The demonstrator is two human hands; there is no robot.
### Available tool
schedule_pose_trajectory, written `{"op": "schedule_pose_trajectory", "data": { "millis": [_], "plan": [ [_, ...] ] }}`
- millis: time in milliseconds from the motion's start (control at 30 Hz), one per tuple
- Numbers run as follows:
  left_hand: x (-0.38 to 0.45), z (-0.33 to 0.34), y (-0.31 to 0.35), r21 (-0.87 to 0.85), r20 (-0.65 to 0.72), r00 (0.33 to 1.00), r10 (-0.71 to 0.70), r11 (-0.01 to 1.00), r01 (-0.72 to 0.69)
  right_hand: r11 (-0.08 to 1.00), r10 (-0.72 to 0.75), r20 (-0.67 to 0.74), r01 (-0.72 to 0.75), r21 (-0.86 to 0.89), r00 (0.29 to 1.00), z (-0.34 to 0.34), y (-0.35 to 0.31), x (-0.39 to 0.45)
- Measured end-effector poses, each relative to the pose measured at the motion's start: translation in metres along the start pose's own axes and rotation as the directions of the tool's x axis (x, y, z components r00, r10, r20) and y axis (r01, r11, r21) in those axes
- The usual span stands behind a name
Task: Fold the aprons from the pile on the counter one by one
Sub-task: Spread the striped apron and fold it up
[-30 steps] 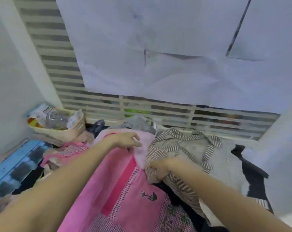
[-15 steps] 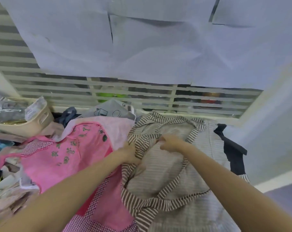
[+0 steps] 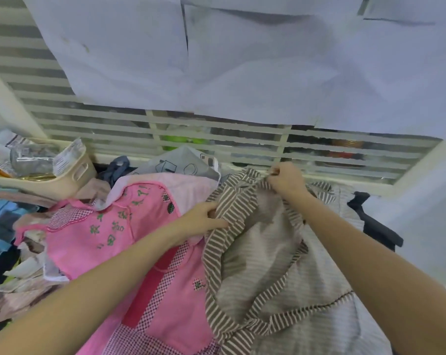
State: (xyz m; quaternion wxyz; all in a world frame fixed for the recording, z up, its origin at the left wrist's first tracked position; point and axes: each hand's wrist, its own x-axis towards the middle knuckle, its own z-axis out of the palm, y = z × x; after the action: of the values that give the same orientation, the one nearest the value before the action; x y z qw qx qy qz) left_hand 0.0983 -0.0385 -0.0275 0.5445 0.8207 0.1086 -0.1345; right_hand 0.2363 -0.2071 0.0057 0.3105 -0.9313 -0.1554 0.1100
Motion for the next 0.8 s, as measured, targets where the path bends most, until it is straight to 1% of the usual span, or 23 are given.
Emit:
{"op": "schedule_pose_trajectory", "data": {
  "millis": [33,67,100,133,167,200,233,267,300,333,367,400,433,467,500,533,567,633,700,733,767,800],
  "plan": [
    [-0.003,-0.002,0.007,-0.051,0.025,0.999,0.032,0.998,-0.031,0.989,-0.028,-0.119,0.045,0.140,0.993,-0.016,-0.020,-0.001],
    [-0.006,-0.002,0.018,-0.071,0.032,0.997,0.074,0.995,-0.072,0.968,-0.089,-0.221,0.136,0.212,0.971,-0.033,-0.041,-0.003],
    [-0.007,-0.003,0.030,-0.084,0.014,0.994,0.110,0.991,-0.108,0.952,-0.182,-0.287,0.242,0.188,0.940,-0.045,-0.064,-0.008],
    [-0.010,-0.003,0.047,-0.108,-0.027,0.990,0.137,0.984,-0.139,0.935,-0.294,-0.316,0.340,0.100,0.902,-0.052,-0.085,-0.012],
    [-0.012,-0.003,0.065,-0.145,-0.091,0.981,0.174,0.972,-0.186,0.902,-0.411,-0.312,0.432,-0.002,0.857,-0.055,-0.105,-0.018],
    [-0.015,-0.004,0.080,-0.170,-0.179,0.959,0.222,0.953,-0.252,0.850,-0.521,-0.275,0.522,-0.077,0.808,-0.055,-0.126,-0.027],
    [-0.018,-0.007,0.094,-0.163,-0.293,0.920,0.261,0.934,-0.317,0.776,-0.629,-0.222,0.620,-0.117,0.745,-0.053,-0.146,-0.037],
    [-0.022,-0.012,0.104,-0.157,-0.402,0.880,0.252,0.928,-0.337,0.681,-0.732,-0.166,0.714,-0.161,0.661,-0.049,-0.166,-0.048],
    [-0.028,-0.022,0.111,-0.198,-0.486,0.850,0.204,0.921,-0.334,0.583,-0.811,-0.115,0.776,-0.241,0.574,-0.045,-0.185,-0.060],
    [-0.032,-0.035,0.110,-0.266,-0.557,0.819,0.141,0.903,-0.337,0.495,-0.860,-0.074,0.794,-0.353,0.504,-0.039,-0.201,-0.068],
    [-0.036,-0.047,0.104,-0.334,-0.617,0.782,0.092,0.869,-0.365,0.443,-0.880,-0.057,0.771,-0.458,0.472,-0.035,-0.209,-0.071],
    [-0.040,-0.060,0.094,-0.371,-0.665,0.744,0.061,0.838,-0.401,0.445,-0.870,-0.071,0.714,-0.540,0.489,-0.032,-0.211,-0.067],
    [-0.048,-0.072,0.081,-0.384,-0.697,0.716,0.038,0.824,-0.417,0.503,-0.820,-0.099,0.629,-0.593,0.563,-0.029,-0.206,-0.060],
    [-0.057,-0.084,0.066,-0.361,-0.718,0.696,0.016,0.846,-0.392,0.577,-0.740,-0.122,0.532,-0.619,0.661,-0.025,-0.197,-0.051],
    [-0.062,-0.092,0.051,-0.312,-0.725,0.689,0.005,0.889,-0.334,0.635,-0.644,-0.126,0.435,-0.639,0.755,-0.022,-0.183,-0.041],
    [-0.067,-0.099,0.033,-0.236,-0.721,0.692,0.009,0.937,-0.258,0.667,-0.563,-0.114,0.369,-0.648,0.818,-0.016,-0.172,-0.035],
    [-0.069,-0.102,0.019,-0.162,-0.707,0.707,0.021,0.968,-0.191,0.701,-0.493,-0.089,0.335,-0.630,0.865,-0.012,-0.160,-0.030],
    [-0.074,-0.110,-0.006,-0.084,-0.702,0.712,0.009,0.992,-0.095,0.821,-0.364,-0.014,0.314,-0.476,0.931,-0.004,-0.157,-0.026],
    [-0.083,-0.118,-0.024,-0.068,-0.691,0.722,-0.031,0.997,-0.022,0.939,-0.241,0.059,0.248,-0.239,0.969,-0.003,-0.173,-0.026],
    [-0.086,-0.121,-0.031,-0.047,-0.678,0.734,-0.038,0.999,0.008,0.971,-0.213,0.061,0.218,-0.101,0.975,-0.005,-0.182,-0.024],
    [-0.093,-0.126,-0.036,-0.005,-0.652,0.757,-0.037,0.999,0.045,0.977,-0.210,0.043,0.207,0.055,0.977,-0.005,-0.196,-0.023],
    [-0.099,-0.130,-0.039,0.068,-0.615,0.788,-0.026,0.994,0.085,0.952,-0.228,0.005,0.221,0.212,0.974,-0.007,-0.211,-0.025]
  ]
}}
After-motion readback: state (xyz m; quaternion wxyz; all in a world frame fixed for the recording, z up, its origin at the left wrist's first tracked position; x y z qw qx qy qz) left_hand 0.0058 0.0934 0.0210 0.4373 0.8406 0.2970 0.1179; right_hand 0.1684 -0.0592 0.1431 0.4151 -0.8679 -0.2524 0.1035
